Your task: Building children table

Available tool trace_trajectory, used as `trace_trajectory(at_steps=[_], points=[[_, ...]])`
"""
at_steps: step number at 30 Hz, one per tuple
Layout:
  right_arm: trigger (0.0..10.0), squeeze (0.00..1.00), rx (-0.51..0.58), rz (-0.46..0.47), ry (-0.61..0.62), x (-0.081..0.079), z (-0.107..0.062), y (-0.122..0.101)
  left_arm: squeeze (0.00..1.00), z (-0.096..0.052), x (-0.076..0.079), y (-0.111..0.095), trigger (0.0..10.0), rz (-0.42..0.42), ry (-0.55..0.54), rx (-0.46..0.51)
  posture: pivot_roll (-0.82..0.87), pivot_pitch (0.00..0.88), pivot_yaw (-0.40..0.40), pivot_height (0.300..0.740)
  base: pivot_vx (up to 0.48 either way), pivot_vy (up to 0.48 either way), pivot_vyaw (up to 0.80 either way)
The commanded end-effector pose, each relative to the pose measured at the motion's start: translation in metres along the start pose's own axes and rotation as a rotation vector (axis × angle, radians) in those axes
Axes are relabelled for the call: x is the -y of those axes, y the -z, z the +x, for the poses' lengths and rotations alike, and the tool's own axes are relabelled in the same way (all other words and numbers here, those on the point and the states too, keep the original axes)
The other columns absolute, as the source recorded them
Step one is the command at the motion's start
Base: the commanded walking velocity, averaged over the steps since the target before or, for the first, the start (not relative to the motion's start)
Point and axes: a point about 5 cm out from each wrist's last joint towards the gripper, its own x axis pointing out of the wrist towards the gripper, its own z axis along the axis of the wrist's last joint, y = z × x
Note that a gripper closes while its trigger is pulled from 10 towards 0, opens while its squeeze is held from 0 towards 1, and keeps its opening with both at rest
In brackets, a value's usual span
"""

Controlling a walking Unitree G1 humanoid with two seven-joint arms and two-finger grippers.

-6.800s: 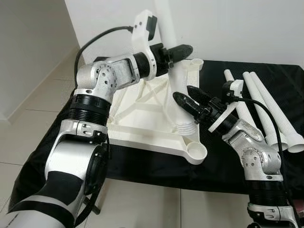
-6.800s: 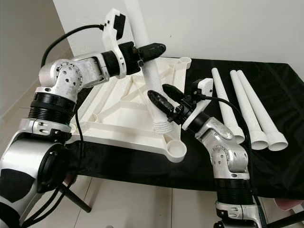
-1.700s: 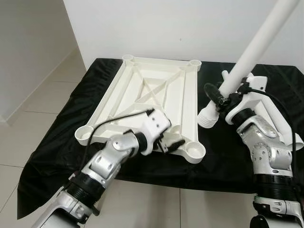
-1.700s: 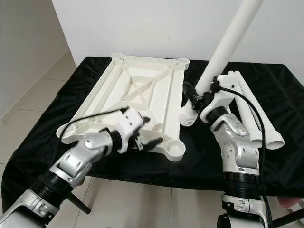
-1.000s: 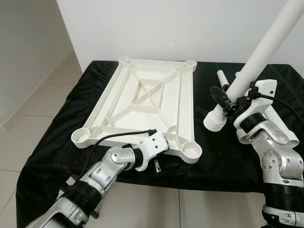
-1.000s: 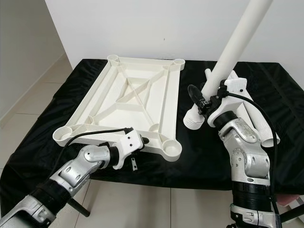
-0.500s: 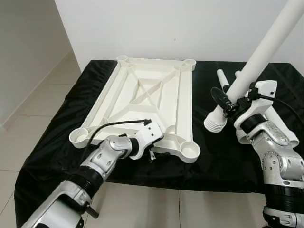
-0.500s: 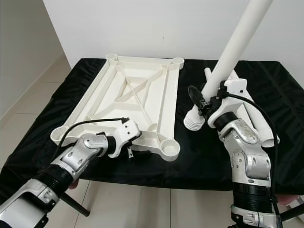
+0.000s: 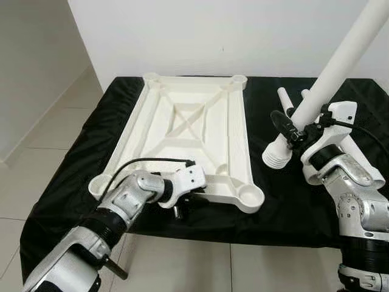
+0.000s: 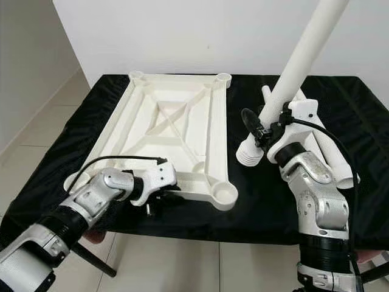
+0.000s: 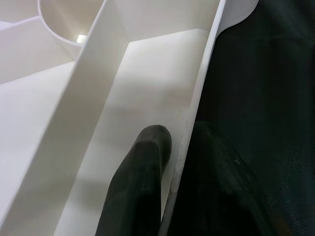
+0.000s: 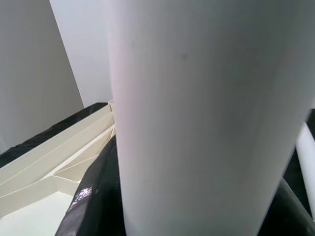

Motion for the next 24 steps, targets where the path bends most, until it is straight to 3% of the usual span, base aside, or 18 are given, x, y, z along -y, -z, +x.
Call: trace_trajectory(at_steps=[1, 2, 3, 4, 5, 12, 15, 24], points=[[10.0, 0.0, 0.016, 0.003, -0.012, -0.003, -0.002, -0.004, 0.0, 0.005, 0.003, -0.005, 1.4, 0.021, 0.037, 0.001, -0.16, 0.065, 0.115, 0.74, 0.0, 0.0, 0.0], [10.0, 0.0, 0.018, 0.002, -0.011, -0.003, -0.002, -0.005, 0.0, 0.007, 0.004, -0.012, 1.9, 0.029, 0.047, 0.028, -0.16, 0.067, 0.115, 0.74, 0.0, 0.0, 0.0], [10.0, 0.0, 0.018, 0.002, -0.011, -0.003, -0.002, -0.005, 0.0, 0.009, 0.004, -0.017, 4.7, 0.031, 0.053, 0.052, -0.16, 0.068, 0.114, 0.74, 0.0, 0.0, 0.0], [10.0, 0.0, 0.018, 0.002, -0.011, -0.003, -0.002, -0.005, 0.0, 0.009, 0.004, -0.017, 4.7, 0.031, 0.053, 0.052, -0.16, 0.068, 0.114, 0.74, 0.0, 0.0, 0.0], [10.0, 0.0, 0.019, 0.002, -0.01, -0.003, -0.003, -0.005, 0.0, 0.012, 0.003, -0.023, 10.0, 0.016, 0.044, 0.075, -0.16, 0.068, 0.115, 0.74, 0.0, 0.0, 0.0], [10.0, 0.0, 0.018, 0.004, -0.007, -0.003, -0.003, -0.005, 0.0, 0.02, -0.013, -0.041, 10.0, -0.061, -0.069, 0.129, -0.16, 0.07, 0.114, 0.74, 0.0, 0.0, 0.0], [10.0, 0.0, 0.022, 0.011, 0.003, -0.004, -0.003, -0.004, 0.0, 0.024, -0.031, -0.055, 10.0, -0.136, -0.208, 0.165, -0.16, 0.073, 0.118, 0.74, 0.0, 0.0, 0.0], [10.0, 0.0, 0.03, 0.007, 0.064, 0.004, -0.007, -0.003, 0.0, 0.017, -0.046, -0.042, 10.0, -0.197, -0.346, 0.105, -0.16, 0.078, 0.13, 0.74, 0.0, 0.0, 0.0]])
